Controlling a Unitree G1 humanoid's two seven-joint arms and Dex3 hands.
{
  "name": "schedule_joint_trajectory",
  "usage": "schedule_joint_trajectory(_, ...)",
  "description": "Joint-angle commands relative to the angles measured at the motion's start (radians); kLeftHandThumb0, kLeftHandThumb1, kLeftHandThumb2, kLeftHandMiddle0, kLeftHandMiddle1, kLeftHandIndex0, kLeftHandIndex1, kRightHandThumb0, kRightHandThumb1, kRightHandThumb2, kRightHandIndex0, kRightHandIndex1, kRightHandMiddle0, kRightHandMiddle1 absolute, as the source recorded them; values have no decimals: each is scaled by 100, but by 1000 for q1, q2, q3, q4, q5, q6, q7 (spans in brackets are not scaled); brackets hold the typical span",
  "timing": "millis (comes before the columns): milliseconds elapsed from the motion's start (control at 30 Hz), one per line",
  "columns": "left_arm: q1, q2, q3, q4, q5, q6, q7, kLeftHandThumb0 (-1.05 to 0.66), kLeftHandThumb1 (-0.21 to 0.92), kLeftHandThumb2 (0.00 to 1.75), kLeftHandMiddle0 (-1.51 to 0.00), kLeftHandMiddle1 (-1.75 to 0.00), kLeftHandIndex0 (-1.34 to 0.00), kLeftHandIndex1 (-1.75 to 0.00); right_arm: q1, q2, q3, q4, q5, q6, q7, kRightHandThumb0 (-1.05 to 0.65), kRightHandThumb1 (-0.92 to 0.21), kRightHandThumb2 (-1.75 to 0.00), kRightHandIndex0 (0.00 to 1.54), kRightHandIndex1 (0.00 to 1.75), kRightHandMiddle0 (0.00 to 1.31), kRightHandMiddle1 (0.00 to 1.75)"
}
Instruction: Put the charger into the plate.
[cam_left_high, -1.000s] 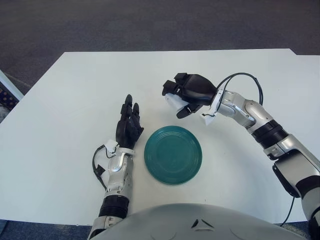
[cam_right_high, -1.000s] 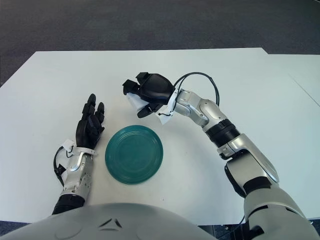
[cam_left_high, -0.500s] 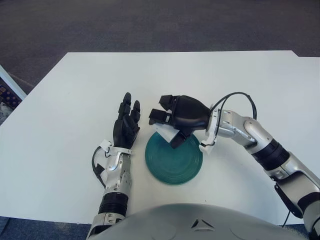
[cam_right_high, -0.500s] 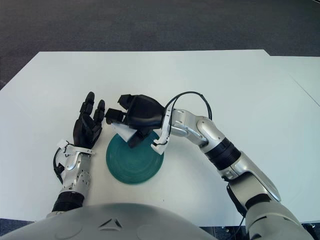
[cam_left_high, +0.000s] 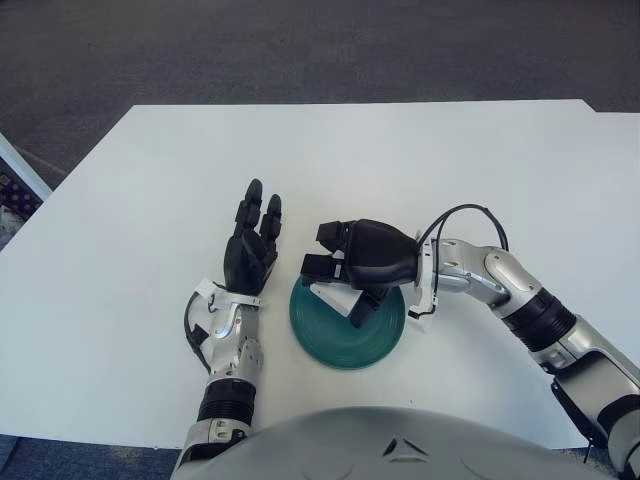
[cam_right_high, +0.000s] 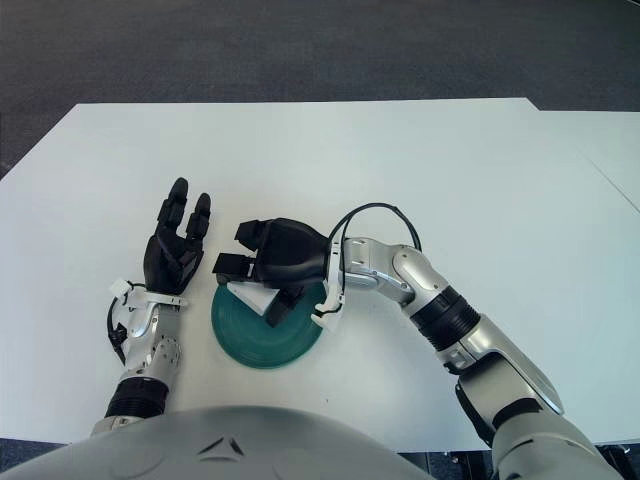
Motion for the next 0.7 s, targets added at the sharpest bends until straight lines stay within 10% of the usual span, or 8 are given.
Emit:
schedule_joint_trajectory(0,86,-41,3,91,49,4,68,-105,92,88,-1,0,0,-3,-18,19,12,33,-29,-28,-22,-47,-92,-56,96,175,77,175)
schedule_joint_trajectory(667,77,-51,-18,68,67,38,157,-105,92,84,0,0,0,0,-29,49,111,203,-107,23,106,-48,-92,-59,91,175,66,175)
